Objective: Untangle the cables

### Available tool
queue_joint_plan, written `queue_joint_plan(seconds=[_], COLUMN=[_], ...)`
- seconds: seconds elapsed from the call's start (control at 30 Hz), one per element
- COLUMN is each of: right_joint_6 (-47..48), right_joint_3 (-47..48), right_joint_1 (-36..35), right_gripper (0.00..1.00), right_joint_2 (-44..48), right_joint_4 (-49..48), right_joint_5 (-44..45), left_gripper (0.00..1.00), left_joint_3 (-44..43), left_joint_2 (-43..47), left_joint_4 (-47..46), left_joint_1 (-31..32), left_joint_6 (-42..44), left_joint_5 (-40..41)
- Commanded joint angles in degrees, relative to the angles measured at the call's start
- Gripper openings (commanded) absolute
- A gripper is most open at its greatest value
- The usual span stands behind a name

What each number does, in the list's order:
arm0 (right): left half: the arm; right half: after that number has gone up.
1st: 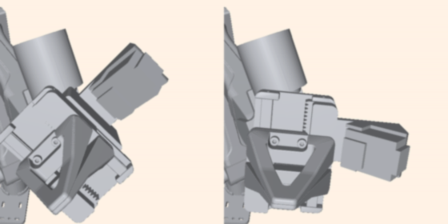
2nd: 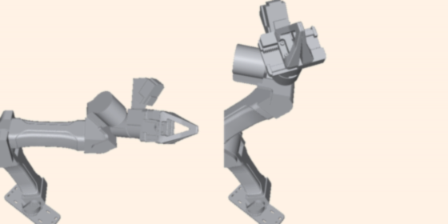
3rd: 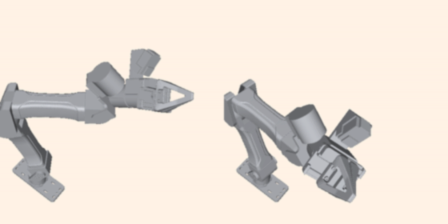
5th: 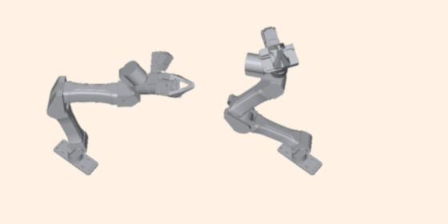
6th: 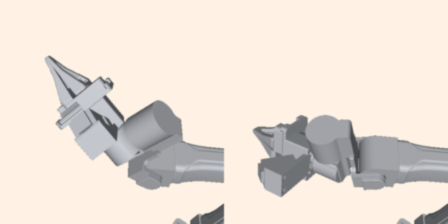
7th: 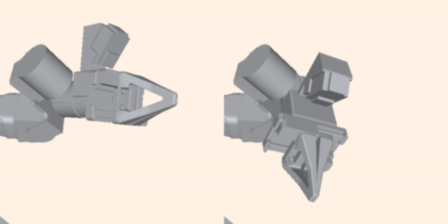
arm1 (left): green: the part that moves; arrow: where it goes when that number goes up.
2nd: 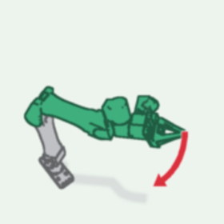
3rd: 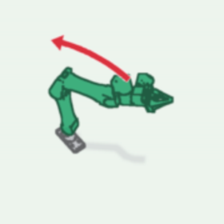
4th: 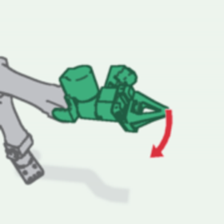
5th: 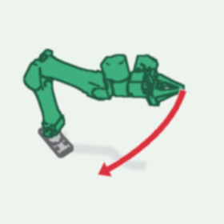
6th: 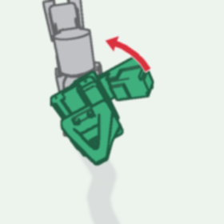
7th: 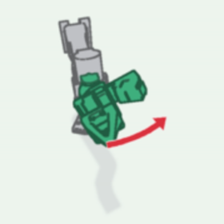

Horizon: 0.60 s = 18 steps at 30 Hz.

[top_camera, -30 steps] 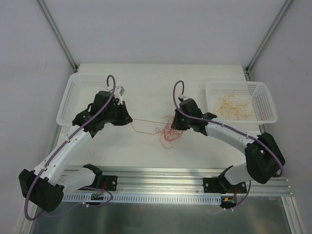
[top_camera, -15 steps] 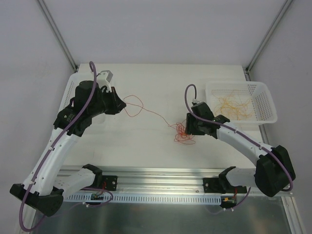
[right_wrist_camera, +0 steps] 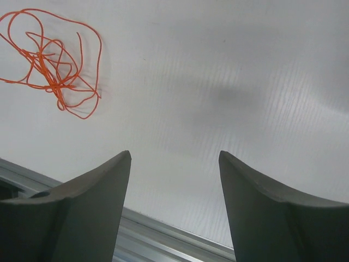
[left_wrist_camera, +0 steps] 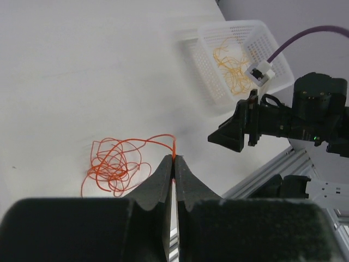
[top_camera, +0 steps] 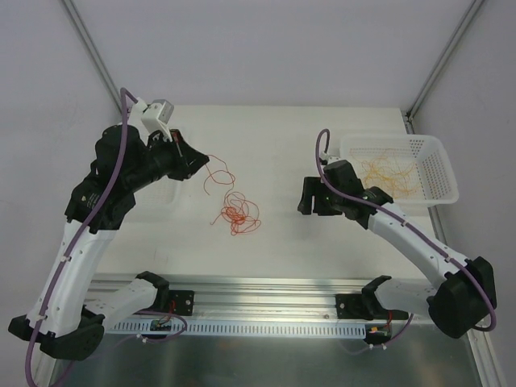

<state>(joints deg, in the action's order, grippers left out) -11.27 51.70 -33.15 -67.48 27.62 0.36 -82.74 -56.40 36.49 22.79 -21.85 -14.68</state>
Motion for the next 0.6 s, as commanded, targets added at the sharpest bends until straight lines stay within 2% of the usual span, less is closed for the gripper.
queue_joint_plan(seconds=[0.0, 0.13, 0.3, 0.37, 0.4, 0.47, 0.5, 0.57], right_joint_6=[-0.68, -2.53, -2.71, -2.62, -2.53, -2.71, -2.71, -2.88], right_joint_3=[2.96, 2.44, 2.26, 2.44, 2.53, 3.22, 3.4, 4.37], right_joint_1=[-0.6, -1.66, -4.02, -4.99, -5.61, -6.23, -6.66, -7.11], right_gripper=[0.71, 0.73, 0.75, 0.74, 0.75, 0.75, 0.75, 0.75], right_joint_2=[-1.59, -3.18, -5.55, -6.34, -7.21, -8.01, -8.88, -9.59], right_joint_4=[-2.3, -4.49, -5.64, -6.08, -6.43, -6.7, -7.05, -7.22], right_joint_5=[-2.82, -3.35, -4.23, -4.58, -4.67, -4.93, -5.02, -4.93], left_gripper=[0.0, 0.0, 0.02, 0.1, 0.23, 0.37, 0.51, 0.66], left_joint_3=[3.27, 12.49, 31.21, 38.22, 40.09, 43.69, 44.32, 44.16], left_joint_2=[1.11, 5.15, 12.71, 15.25, 15.96, 16.85, 16.85, 16.06], left_joint_4=[0.25, 0.25, 0.34, 0.34, 0.34, 0.42, 0.34, 0.34], left_joint_1=[-0.46, -0.46, -0.46, -0.46, -0.46, -0.46, -0.46, -0.55], left_joint_6=[-1.35, -2.58, -7.49, -9.08, -10.57, -11.11, -11.11, -10.5], left_joint_5=[-1.68, 2.01, 8.43, 9.14, 9.23, 9.23, 9.05, 8.62])
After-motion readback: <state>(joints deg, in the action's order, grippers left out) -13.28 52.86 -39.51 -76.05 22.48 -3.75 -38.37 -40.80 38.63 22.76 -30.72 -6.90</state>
